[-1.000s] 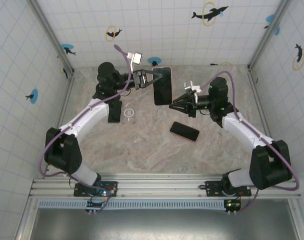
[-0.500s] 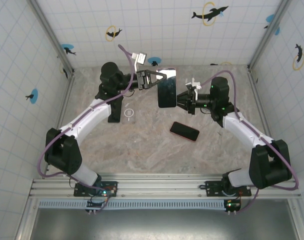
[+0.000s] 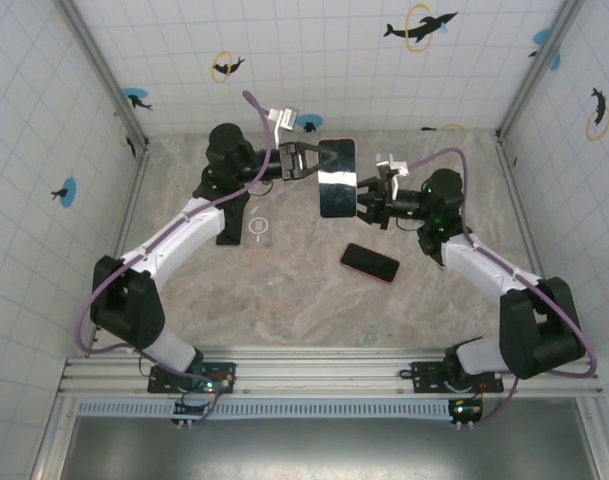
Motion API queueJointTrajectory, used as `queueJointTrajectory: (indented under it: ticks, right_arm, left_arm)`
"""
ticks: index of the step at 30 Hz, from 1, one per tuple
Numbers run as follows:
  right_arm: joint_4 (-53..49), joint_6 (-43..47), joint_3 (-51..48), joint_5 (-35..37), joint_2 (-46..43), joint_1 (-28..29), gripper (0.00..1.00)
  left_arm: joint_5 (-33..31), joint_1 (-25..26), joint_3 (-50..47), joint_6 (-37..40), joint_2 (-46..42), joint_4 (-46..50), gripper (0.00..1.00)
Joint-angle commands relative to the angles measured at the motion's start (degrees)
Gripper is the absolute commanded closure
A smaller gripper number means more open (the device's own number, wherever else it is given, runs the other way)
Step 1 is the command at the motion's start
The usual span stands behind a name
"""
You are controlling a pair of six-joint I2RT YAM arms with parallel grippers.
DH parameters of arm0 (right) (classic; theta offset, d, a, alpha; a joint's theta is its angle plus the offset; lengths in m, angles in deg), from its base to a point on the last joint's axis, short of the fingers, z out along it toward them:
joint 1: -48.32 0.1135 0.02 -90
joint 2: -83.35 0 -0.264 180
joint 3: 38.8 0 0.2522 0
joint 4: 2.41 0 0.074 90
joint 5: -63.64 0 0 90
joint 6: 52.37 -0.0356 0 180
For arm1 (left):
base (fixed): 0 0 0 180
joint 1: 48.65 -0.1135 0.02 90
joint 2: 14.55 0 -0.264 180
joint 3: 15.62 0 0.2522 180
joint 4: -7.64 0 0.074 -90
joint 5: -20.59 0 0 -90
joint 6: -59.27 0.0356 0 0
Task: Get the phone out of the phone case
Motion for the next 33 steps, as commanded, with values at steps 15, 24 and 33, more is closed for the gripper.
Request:
queueJointTrajectory:
  ticks: [15,24,33]
  right_arm:
    - [39.9,-46.6,-9.8,21.2,4.5,3.5,0.6]
    - [36.8,-48.4,-9.9,23.7,5.0,4.8,0.76]
    - [36.0,-50.2,-11.6,27.3,4.2,4.8,0.94]
  left_arm:
    - [-23.7,0.3,-10.0,-19.4,-0.4,-12.4,1.0]
    - [-24.5,0.1,-11.8,-20.1,0.5,-11.0,1.0]
    - [-24.5,-0.5,-12.3,-20.5,1.2,-8.6,0.82]
